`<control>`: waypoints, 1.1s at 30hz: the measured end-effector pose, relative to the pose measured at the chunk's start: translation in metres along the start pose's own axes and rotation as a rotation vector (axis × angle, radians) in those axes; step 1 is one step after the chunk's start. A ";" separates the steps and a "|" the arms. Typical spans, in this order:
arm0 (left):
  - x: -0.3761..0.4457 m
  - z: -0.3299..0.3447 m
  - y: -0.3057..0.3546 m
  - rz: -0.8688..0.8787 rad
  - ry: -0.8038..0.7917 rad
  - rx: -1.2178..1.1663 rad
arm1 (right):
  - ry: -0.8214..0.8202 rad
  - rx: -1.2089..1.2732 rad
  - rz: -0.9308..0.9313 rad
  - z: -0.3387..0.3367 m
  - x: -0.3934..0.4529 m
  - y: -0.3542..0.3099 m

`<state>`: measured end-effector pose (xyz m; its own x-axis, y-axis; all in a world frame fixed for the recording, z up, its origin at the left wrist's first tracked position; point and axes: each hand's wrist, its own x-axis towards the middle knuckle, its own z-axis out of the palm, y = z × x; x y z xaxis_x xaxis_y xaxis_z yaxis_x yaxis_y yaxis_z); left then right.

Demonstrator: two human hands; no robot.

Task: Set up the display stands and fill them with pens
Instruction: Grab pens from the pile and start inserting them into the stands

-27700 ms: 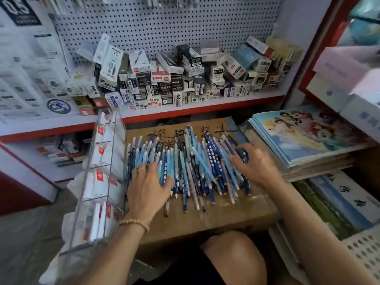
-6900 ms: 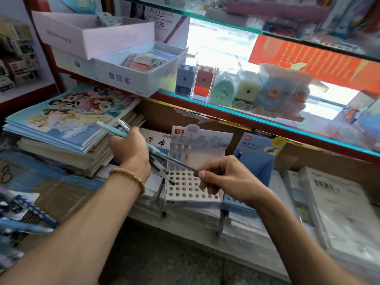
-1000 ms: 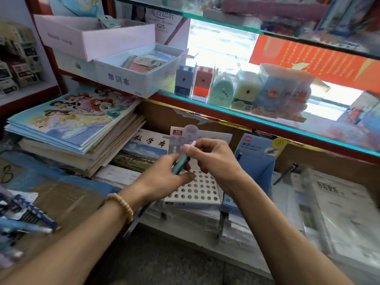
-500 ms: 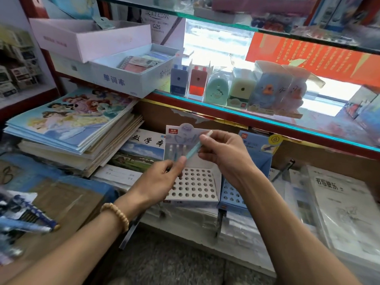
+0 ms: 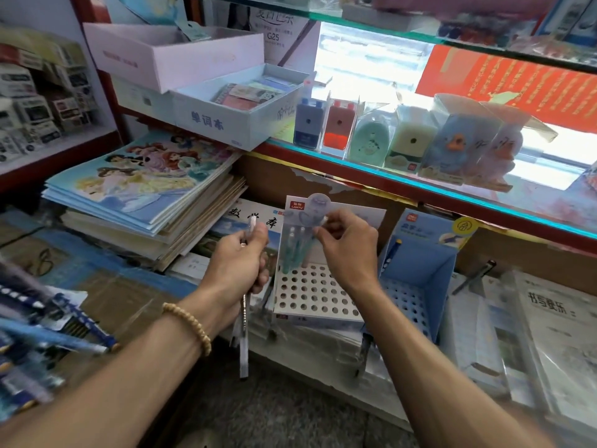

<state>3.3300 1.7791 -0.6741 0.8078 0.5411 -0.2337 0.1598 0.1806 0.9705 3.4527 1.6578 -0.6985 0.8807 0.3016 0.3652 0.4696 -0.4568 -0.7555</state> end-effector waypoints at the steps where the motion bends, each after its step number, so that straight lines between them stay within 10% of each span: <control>1: 0.001 0.000 0.001 0.027 0.020 0.034 | -0.014 -0.012 -0.006 0.002 0.000 0.001; 28: 0.014 -0.010 0.017 0.116 0.200 0.012 | -0.176 -0.188 -0.030 0.014 -0.011 -0.014; 33: 0.014 -0.003 0.016 0.098 0.175 0.015 | -0.681 0.169 0.077 -0.022 -0.022 -0.044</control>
<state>3.3426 1.7920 -0.6624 0.7090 0.6904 -0.1437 0.0946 0.1087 0.9896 3.4140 1.6527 -0.6609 0.6512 0.7554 -0.0731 0.3428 -0.3787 -0.8597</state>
